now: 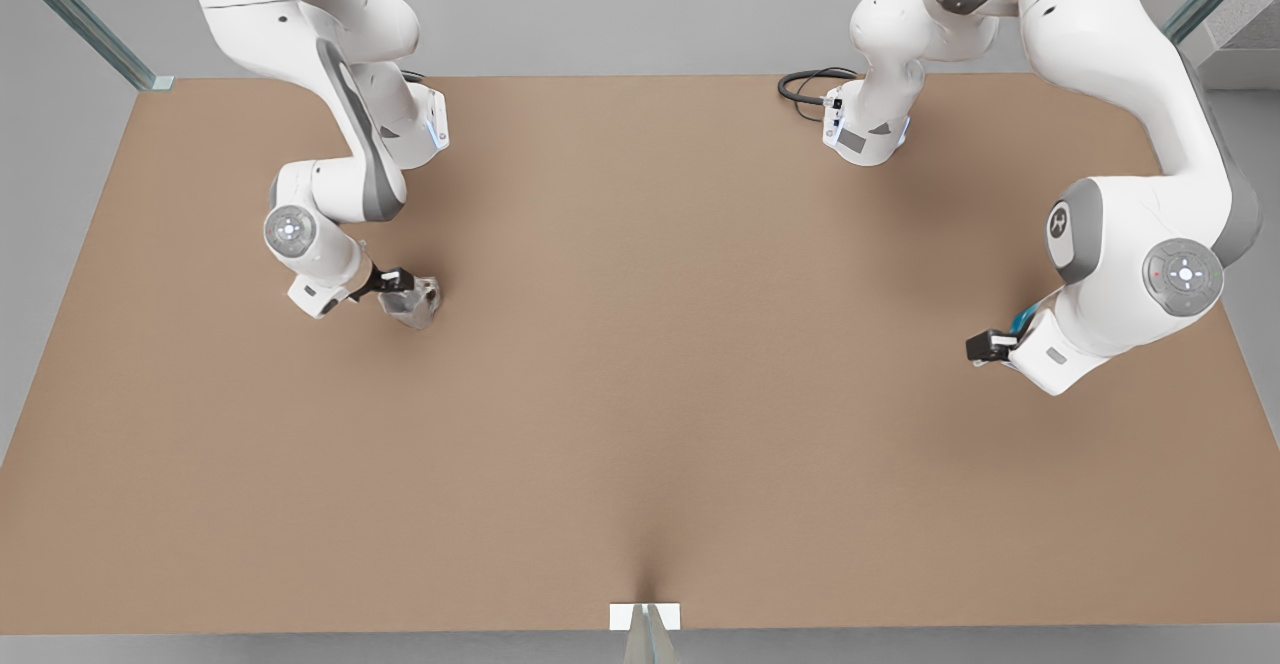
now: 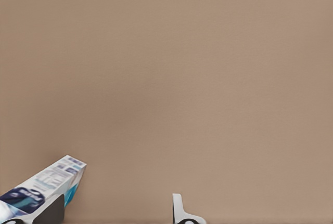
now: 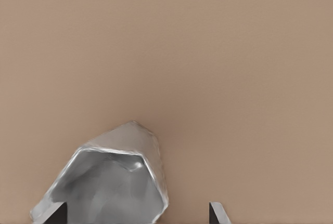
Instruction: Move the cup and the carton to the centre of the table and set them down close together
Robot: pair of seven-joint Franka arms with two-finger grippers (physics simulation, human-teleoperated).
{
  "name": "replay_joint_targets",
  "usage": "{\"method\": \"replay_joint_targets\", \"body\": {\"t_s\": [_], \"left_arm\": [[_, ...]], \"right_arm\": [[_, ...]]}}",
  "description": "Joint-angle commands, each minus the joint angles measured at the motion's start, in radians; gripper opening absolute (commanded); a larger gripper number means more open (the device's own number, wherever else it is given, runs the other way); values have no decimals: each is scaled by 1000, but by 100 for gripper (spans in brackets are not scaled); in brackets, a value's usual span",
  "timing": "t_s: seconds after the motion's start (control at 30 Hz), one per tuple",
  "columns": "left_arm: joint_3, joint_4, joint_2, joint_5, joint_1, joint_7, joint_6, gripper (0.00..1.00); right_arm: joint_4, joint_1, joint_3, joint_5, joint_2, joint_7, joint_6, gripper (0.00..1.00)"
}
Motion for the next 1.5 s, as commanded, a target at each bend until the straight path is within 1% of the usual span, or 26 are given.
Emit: {"method": "replay_joint_targets", "body": {"t_s": [0.0, 0.1, 0.13, 0.27, 0.47, 0.5, 0.53, 0.57, 0.6, 0.63, 0.67, 0.7, 1.3, 1.37, 1.47], "left_arm": [[0, 0, 0, 0, 1, 0, 0, 100], [0, 0, 0, 0, 1, 0, 0, 100], [0, 0, 0, 0, 1, 0, 0, 100], [0, 0, 0, 0, 3, 0, 0, 100], [2, 0, 1, 0, 4, 2, 0, 100], [2, 0, 1, 0, 4, 2, 0, 100], [2, 0, 1, 0, 4, 0, 0, 100], [2, 0, 1, -1, 4, 2, 0, 100], [2, 0, 1, 0, 4, 2, 0, 100], [2, 0, 1, -1, 4, 2, 0, 100], [2, 0, 1, 0, 4, 0, 0, 100], [2, 0, 1, 0, 4, 0, 0, 100], [2, 2, -11, 0, 1, 0, -17, 100], [2, 2, -11, 0, 1, 0, -18, 100], [2, 2, -11, 0, 1, 0, -18, 100]], "right_arm": [[-11, -49, 0, 0, 1, 1, 13, 100], [-21, -58, 0, 0, 14, -8, 31, 100], [-42, -58, 0, 0, 21, -8, 74, 100], [-64, -56, 0, 0, 57, -6, 125, 100], [-67, -42, 0, 0, 85, -8, 145, 100], [-68, -42, 0, 0, 90, -8, 145, 92], [-68, -42, 0, 0, 91, -6, 145, 68], [-67, -42, 0, 0, 93, -6, 145, 60], [-67, -41, 0, 0, 94, -6, 146, 57], [-64, -41, 0, 0, 96, -5, 145, 40], [-62, -41, 0, 0, 100, 0, 145, 28], [-62, -41, 0, 0, 100, 0, 145, 21], [-21, 4, 2, -1, 88, 0, 125, 21], [-13, 4, 15, 0, 83, 0, 125, 21], [47, 4, 48, 2, 91, 1, 96, 21]]}}
